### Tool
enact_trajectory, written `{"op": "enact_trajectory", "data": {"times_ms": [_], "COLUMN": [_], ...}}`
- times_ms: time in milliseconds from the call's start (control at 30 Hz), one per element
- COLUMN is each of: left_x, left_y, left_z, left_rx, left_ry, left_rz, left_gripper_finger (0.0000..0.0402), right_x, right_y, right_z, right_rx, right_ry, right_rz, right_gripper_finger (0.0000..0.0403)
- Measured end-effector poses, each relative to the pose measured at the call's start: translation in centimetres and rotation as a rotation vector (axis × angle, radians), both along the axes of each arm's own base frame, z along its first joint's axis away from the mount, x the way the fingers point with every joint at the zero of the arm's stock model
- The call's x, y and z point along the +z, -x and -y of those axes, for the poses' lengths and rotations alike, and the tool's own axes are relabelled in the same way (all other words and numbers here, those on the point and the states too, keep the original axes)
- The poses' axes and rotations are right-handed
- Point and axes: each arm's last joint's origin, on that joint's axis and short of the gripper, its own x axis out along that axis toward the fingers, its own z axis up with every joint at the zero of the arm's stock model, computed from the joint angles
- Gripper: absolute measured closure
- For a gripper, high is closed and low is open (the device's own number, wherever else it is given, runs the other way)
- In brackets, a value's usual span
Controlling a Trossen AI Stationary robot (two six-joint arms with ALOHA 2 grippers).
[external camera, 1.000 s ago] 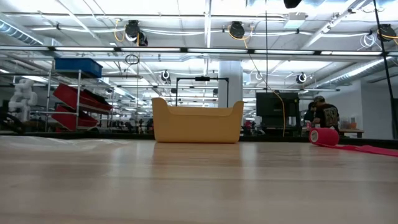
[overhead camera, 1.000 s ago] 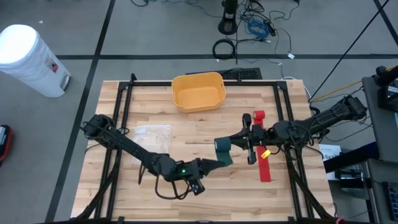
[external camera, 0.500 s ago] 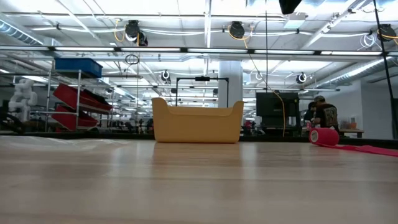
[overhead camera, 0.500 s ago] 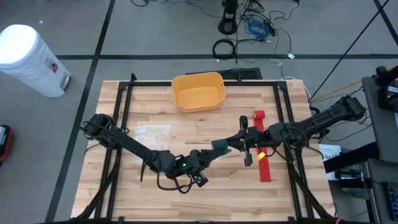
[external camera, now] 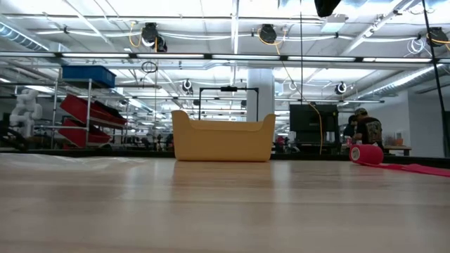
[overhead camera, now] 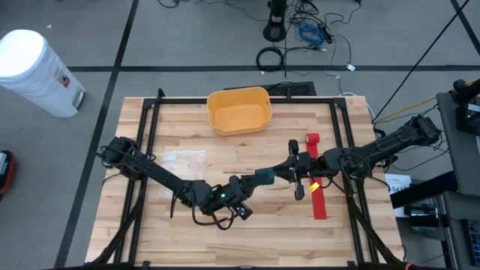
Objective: Roll bandage
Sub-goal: Roll the green bandage
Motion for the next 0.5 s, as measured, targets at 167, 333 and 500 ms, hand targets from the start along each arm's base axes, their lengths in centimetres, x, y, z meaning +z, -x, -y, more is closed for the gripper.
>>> {"op": "enact_trajectory", "data": {"times_ms": [167, 333, 500], "left_x": [-0.01, -0.04, -0.04], "left_y": [0.01, 0.01, 0.02], "left_z": [-0.03, -0.06, -0.07], "left_rx": [0.012, 0.023, 0.025], "left_ry": [0.001, 0.003, 0.004], "left_rz": [-0.003, -0.008, -0.008], "left_gripper_finger": [0.0392, 0.0388, 0.0387], "right_x": [0.0, 0.06, 0.06], "right_y": [0.0, 0.01, 0.01], "right_z": [-0.01, -0.14, -0.15], "right_rx": [0.001, 0.046, 0.05], "right_ry": [0.0, -0.015, -0.017], "right_rz": [0.0, 0.005, 0.005], "right_gripper_finger": [0.0392, 0.0392, 0.0392]}}
